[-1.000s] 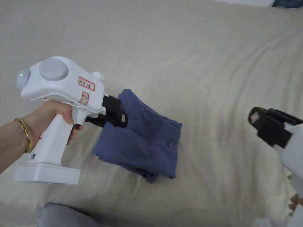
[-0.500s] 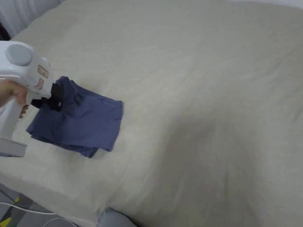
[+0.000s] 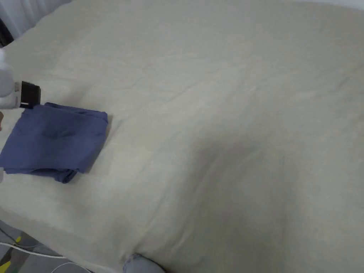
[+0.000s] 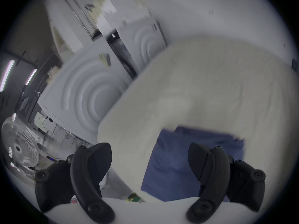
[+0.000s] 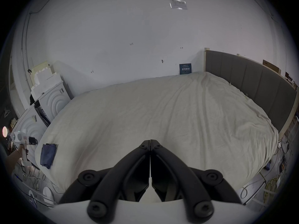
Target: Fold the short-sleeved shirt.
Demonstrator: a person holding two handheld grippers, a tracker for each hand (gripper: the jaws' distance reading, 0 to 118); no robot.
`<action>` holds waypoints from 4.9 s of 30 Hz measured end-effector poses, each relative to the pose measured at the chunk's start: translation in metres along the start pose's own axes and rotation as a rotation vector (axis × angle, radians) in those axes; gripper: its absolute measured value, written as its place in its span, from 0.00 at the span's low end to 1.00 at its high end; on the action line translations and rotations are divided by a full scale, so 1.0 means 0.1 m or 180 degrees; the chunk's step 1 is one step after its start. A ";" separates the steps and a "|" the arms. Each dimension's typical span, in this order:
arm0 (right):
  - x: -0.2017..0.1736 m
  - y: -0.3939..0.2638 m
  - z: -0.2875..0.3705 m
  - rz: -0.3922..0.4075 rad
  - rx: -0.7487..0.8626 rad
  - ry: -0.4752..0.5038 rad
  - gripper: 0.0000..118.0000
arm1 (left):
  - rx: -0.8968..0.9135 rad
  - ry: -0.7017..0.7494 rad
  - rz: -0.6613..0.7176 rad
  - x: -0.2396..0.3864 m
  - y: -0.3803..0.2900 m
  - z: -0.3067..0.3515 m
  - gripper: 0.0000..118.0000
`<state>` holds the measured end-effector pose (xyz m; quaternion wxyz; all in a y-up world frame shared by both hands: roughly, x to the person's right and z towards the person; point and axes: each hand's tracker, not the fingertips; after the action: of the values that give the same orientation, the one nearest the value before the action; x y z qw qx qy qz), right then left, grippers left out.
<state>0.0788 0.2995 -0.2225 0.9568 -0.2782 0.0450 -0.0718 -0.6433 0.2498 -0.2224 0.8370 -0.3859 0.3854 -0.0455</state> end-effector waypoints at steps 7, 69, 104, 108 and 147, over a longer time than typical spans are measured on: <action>0.32 0.11 0.26 0.0083 0.0257 0.0196 0.03 | 0.1237 -0.0792 0.0667 0.22 0.29 1.37 0.83; 0.28 -0.56 0.68 0.0552 0.0981 0.0116 0.03 | 0.1930 -0.2106 0.0171 2.49 -1.64 3.56 0.00; 0.26 -0.55 0.70 0.0526 0.0965 0.0131 1.00 | 0.2045 -0.2069 0.0118 2.56 -1.62 3.60 1.00; 0.27 -0.55 0.69 0.0526 0.0966 0.0131 1.00 | 0.2038 -0.2070 0.0112 2.57 -1.63 3.58 1.00; 0.27 -0.54 0.75 0.0540 0.0992 0.0139 1.00 | 0.2092 -0.2093 0.0049 2.59 -1.68 3.64 1.00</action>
<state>0.1091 0.2895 -0.1321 0.9897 -0.1202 0.0774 -0.0029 -0.1778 0.2576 -0.1182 0.9929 -0.0912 0.0675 -0.0343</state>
